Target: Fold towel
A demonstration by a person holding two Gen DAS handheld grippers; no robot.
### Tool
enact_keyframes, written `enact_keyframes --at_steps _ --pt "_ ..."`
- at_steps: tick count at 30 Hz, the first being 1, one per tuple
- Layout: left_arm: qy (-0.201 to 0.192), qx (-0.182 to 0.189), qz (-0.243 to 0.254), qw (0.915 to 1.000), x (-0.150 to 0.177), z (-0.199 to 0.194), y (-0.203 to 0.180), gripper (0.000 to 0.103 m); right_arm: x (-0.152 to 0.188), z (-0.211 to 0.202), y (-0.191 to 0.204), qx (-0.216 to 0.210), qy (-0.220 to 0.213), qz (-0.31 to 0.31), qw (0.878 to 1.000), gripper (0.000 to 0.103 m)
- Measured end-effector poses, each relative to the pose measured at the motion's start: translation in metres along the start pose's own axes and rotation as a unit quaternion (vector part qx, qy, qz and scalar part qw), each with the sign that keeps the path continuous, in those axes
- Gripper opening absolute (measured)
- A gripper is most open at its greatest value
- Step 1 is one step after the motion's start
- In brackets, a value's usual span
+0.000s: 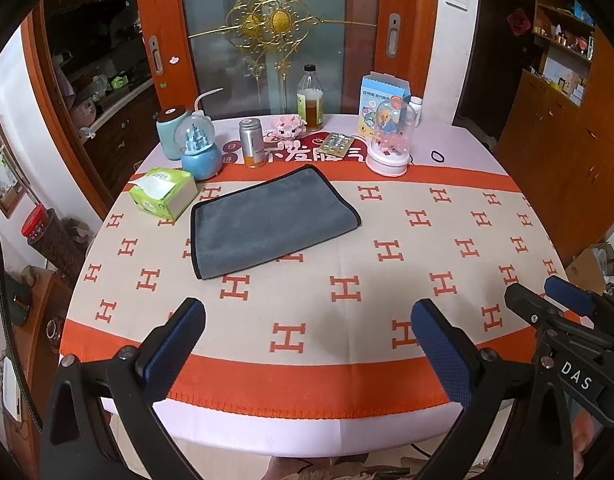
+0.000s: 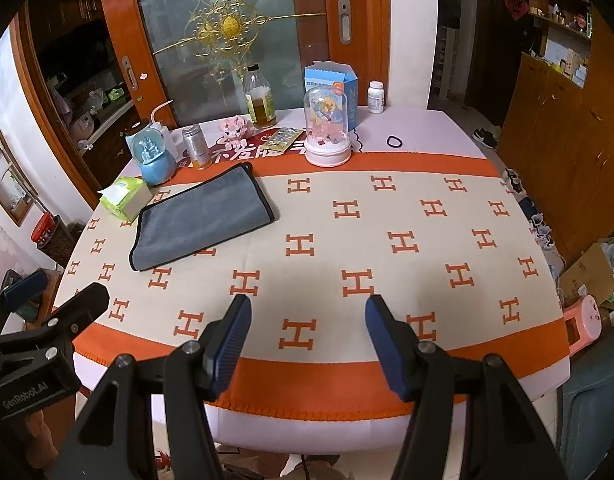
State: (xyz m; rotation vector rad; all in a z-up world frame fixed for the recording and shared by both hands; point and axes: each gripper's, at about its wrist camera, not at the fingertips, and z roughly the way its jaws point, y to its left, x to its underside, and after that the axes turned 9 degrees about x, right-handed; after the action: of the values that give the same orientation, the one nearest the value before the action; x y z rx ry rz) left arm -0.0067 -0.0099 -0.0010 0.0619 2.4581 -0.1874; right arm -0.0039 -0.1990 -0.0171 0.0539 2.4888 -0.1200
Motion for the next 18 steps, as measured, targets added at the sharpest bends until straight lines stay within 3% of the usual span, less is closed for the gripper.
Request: enact_keyframes --at_steps 18 --pt "0.009 0.006 0.003 0.9999 -0.0037 0.0042 -0.0015 0.102 -0.0011 0.0014 -0.0008 0.000 0.001 0.000 1.000 0.060"
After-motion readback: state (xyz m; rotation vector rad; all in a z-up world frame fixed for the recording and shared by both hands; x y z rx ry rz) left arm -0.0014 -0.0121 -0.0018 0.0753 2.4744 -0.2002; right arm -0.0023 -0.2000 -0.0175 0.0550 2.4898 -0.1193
